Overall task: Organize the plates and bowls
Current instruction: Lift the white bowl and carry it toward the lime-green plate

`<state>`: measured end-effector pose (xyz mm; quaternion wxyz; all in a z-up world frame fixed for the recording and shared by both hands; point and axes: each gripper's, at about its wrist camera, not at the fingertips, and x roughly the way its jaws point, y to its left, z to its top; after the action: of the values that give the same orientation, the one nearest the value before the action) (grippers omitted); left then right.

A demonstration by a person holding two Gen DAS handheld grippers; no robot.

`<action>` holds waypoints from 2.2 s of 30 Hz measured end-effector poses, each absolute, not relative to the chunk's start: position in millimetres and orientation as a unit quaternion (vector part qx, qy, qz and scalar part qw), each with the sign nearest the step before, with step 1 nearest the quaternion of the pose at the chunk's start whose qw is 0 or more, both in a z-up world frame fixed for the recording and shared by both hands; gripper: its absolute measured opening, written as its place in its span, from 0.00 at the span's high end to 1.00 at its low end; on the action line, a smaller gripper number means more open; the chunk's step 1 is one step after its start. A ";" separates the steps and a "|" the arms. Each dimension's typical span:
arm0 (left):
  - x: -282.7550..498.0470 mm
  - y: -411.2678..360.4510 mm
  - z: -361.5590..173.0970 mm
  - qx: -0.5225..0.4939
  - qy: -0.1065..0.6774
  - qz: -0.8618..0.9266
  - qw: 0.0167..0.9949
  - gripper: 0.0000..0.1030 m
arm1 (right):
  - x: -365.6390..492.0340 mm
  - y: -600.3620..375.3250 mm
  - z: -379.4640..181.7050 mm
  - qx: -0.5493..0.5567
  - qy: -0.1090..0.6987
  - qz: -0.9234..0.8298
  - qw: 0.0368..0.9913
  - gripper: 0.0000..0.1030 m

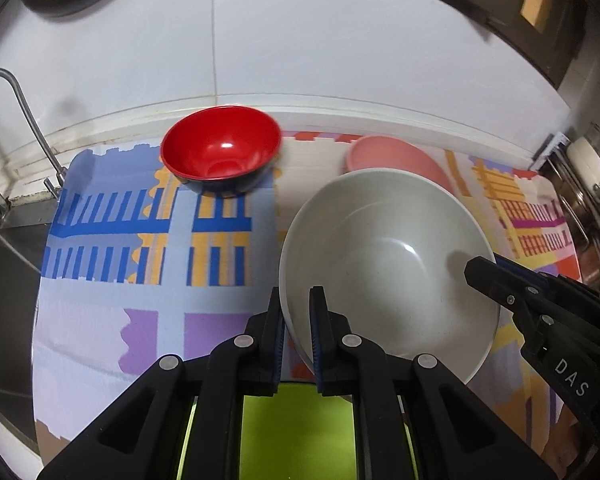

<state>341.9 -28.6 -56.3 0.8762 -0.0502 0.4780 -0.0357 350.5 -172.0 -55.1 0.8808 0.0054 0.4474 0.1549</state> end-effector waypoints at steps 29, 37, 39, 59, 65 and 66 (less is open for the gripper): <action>265.9 -154.7 -69.8 -0.005 0.505 -0.133 0.853 0.85 | 249.3 -292.7 -45.7 0.024 0.443 0.078 0.893 0.87; 258.9 -178.3 -90.7 0.008 0.529 -0.145 0.836 0.85 | 237.9 -318.6 -64.4 0.030 0.468 0.062 0.881 0.87; 258.8 -182.8 -94.8 0.014 0.534 -0.146 0.833 0.85 | 236.2 -324.3 -68.9 0.035 0.472 0.060 0.879 0.87; 256.1 -206.9 -110.5 0.028 0.552 -0.156 0.818 0.85 | 230.4 -351.0 -98.8 0.058 0.506 0.043 0.859 0.86; 255.9 -207.3 -109.9 0.026 0.552 -0.157 0.818 0.84 | 231.5 -353.5 -102.0 0.063 0.513 0.046 0.855 0.86; 255.8 -207.5 -109.6 0.025 0.552 -0.158 0.818 0.84 | 231.5 -354.3 -103.2 0.066 0.515 0.046 0.854 0.86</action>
<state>255.8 -207.5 -109.6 0.8182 0.0249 0.5523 -0.1580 231.5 -354.3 -103.2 0.8536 0.0664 0.5147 0.0462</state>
